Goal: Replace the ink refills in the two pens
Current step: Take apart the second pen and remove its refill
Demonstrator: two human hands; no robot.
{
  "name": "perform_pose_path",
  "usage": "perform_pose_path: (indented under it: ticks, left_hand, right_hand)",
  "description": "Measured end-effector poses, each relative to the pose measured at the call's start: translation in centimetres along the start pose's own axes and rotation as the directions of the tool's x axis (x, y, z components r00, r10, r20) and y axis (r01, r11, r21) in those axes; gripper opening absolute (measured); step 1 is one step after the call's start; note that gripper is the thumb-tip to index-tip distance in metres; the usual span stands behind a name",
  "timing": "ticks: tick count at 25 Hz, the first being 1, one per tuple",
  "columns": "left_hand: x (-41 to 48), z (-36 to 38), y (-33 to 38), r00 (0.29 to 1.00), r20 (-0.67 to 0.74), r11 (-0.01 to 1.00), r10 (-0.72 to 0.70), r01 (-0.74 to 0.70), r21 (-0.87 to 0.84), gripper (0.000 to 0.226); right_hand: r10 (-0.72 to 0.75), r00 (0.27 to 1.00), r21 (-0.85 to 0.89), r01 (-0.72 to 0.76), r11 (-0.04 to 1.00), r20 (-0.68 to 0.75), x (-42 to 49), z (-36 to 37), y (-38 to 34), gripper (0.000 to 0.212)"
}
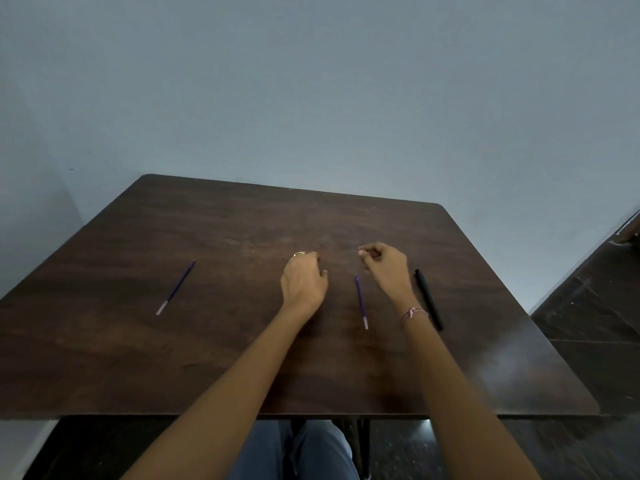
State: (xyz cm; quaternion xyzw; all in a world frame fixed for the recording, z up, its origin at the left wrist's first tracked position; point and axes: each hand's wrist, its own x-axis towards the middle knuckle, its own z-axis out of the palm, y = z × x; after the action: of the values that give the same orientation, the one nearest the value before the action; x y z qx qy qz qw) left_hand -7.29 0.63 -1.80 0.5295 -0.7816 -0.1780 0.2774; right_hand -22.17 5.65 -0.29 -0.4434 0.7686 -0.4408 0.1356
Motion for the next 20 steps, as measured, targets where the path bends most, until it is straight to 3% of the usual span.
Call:
perform_pose_path:
  ticks: [3,7,12,15,17,20]
  left_hand:
    - [1.3,-0.5,-1.8,0.997,-0.01,0.997,-0.073,0.073,-0.002,0.014]
    - [2.5,-0.2,-3.2,0.98,0.026,0.976,-0.199,0.2,-0.08,0.023]
    - [3.1,1.0,-3.5,0.963,0.073,0.939,-0.26,0.27,-0.211,0.022]
    - [3.3,1.4,-3.5,0.945,0.099,0.895,-0.312,0.327,-0.303,0.019]
    - [3.5,1.5,-3.5,0.908,0.169,0.801,-0.383,0.418,-0.428,0.018]
    - [3.8,0.8,-3.4,0.822,0.319,0.529,-0.473,0.554,-0.643,0.014]
  right_hand:
    - [0.007,0.994,0.036,-0.011,0.999,0.106,-1.7,3.2,-1.4,0.014]
    - [0.037,0.982,-0.127,-0.013,0.992,0.186,-3.3,6.4,-1.9,0.025]
    - [0.003,0.984,-0.307,0.052,0.95,0.178,-4.0,8.1,-2.1,0.039]
    - [0.014,0.987,-0.28,0.031,0.959,0.157,-4.2,8.4,-2.3,0.038]
    - [0.028,0.993,-0.216,-0.004,0.976,0.111,-4.5,8.1,-2.1,0.037]
    - [0.083,0.992,-0.075,-0.076,0.994,0.096,-5.1,7.9,-1.6,0.037]
